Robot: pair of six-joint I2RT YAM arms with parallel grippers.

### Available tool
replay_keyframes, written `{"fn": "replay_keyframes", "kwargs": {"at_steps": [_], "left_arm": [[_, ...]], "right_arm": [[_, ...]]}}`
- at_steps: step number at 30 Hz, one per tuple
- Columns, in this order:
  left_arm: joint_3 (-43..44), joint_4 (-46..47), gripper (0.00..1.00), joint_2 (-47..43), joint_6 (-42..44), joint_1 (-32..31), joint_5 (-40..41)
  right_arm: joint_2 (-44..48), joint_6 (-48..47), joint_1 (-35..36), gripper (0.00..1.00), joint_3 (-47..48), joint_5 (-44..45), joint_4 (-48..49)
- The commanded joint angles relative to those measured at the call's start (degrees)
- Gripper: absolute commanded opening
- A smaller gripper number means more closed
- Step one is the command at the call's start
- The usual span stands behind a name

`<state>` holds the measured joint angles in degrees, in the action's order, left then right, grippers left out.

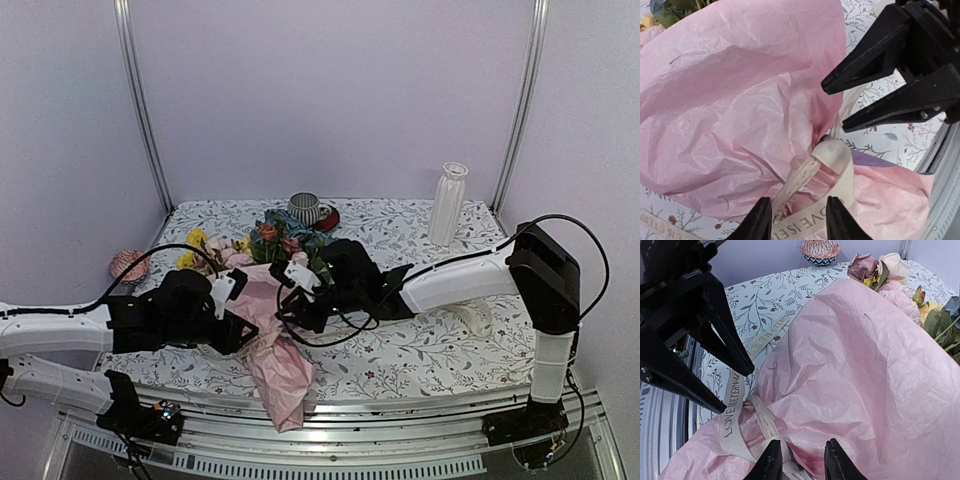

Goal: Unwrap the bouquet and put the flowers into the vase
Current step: Untie the half-tied ribbon from the tied bouquet.

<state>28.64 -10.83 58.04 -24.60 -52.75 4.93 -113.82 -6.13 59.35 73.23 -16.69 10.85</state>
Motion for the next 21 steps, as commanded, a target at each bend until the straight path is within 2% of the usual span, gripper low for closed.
{"fn": "replay_keyframes", "kwargs": {"at_steps": [1,5,14,18,21], "left_arm": [[3.6,-2.6,0.36,4.0,3.0,-0.7,2.5],[6.1,-3.1,0.32,8.8,3.6,-0.7,2.3],[8.5,-2.3,0.31,14.7,5.5,-0.7,-0.8],[8.4,-2.5,0.38,16.6,5.6,-0.7,-2.9],[8.7,-3.6,0.38,18.2,4.6,-0.7,-2.6]], "right_arm": [[0.8,0.7,0.0,0.32,-3.3,0.0,5.8],[0.0,2.4,0.0,0.33,-3.5,-0.5,8.0],[0.5,3.4,0.0,0.33,-5.6,-0.2,10.0],[0.6,3.2,0.0,0.33,-5.8,0.1,10.2],[0.5,3.2,-0.1,0.33,-6.0,0.4,10.3]]}}
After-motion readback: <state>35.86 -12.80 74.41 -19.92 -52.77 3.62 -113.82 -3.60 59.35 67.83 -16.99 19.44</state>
